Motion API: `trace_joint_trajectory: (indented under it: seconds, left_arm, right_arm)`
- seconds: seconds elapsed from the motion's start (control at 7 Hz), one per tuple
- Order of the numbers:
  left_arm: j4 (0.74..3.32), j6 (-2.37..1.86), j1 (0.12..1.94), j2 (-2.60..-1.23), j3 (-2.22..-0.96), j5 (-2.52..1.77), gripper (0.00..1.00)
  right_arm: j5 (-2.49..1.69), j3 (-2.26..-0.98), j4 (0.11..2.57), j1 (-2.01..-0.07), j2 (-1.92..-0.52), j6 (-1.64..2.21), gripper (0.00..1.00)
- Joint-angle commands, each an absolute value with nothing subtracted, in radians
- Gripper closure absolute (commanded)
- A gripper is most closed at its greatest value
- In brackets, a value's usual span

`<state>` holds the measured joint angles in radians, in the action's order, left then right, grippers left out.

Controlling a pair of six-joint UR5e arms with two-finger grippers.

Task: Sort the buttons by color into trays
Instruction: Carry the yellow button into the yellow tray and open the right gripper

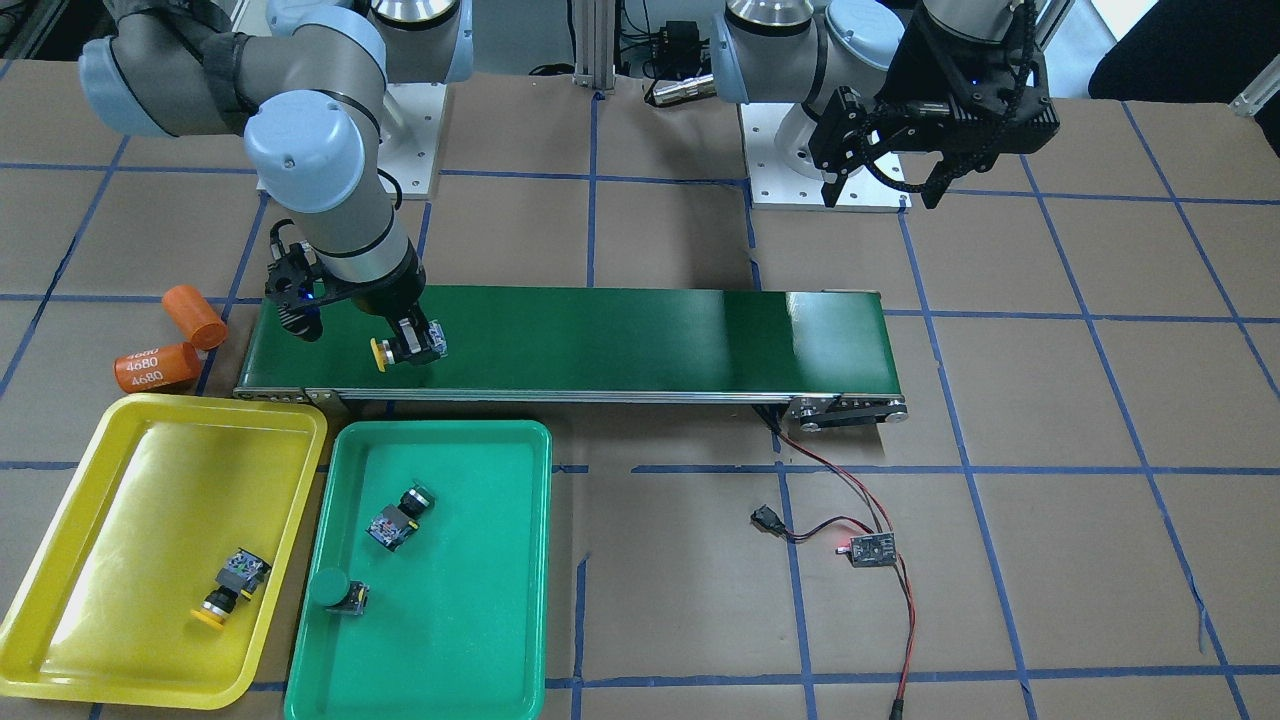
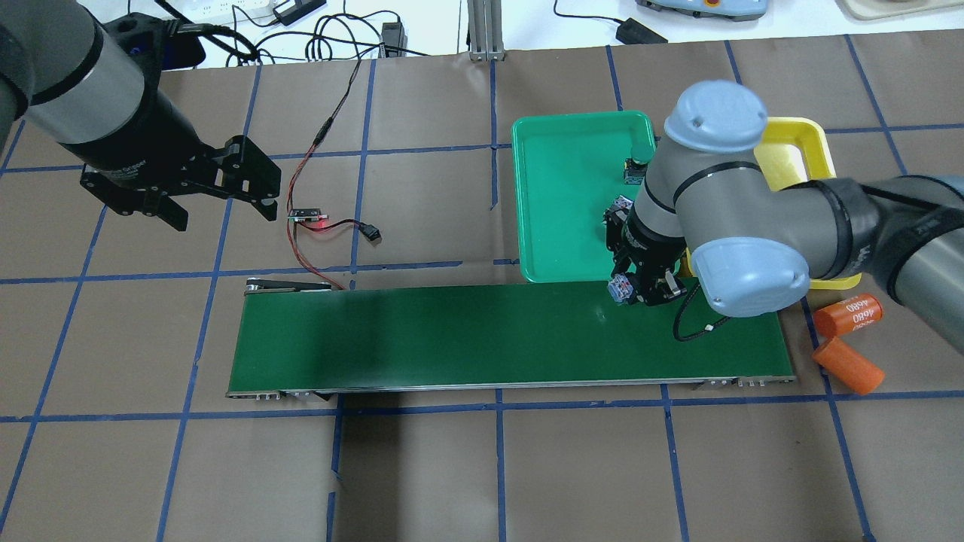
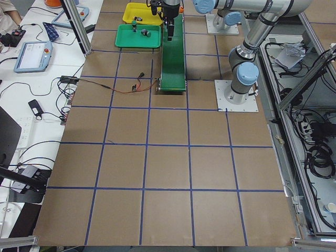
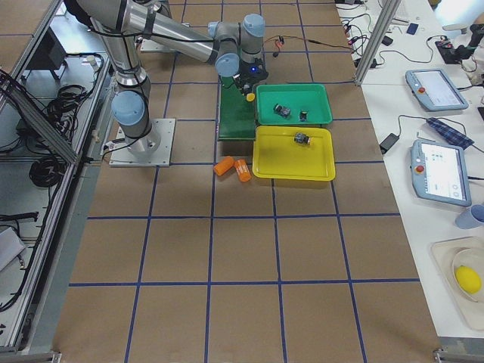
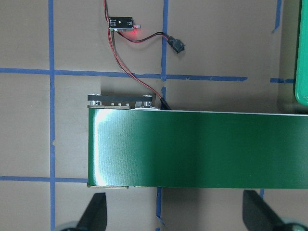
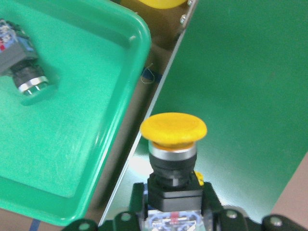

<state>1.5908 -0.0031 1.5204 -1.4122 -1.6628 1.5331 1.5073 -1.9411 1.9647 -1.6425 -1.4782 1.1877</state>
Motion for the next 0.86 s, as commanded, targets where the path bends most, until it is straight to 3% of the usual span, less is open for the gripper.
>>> trace_joint_trajectory:
  seconds: [0.0, 0.29, 0.71]
  left_arm:
    - [1.591, -0.003, 1.519, -1.411, -1.663, 1.534, 0.0]
    - [1.591, -0.002, 1.519, -1.411, -1.663, 1.534, 0.0]
    - [1.591, -0.003, 1.52, -1.411, -1.663, 1.532, 0.0]
  right_arm:
    - [1.54, -1.852, 1.873, -1.529, -1.477, 0.948, 1.0]
    - [1.56, -1.842, 1.902, -1.357, -1.471, 0.643, 1.0]
    - [1.589, -1.731, 1.921, -1.305, -1.346, 0.532, 0.98]
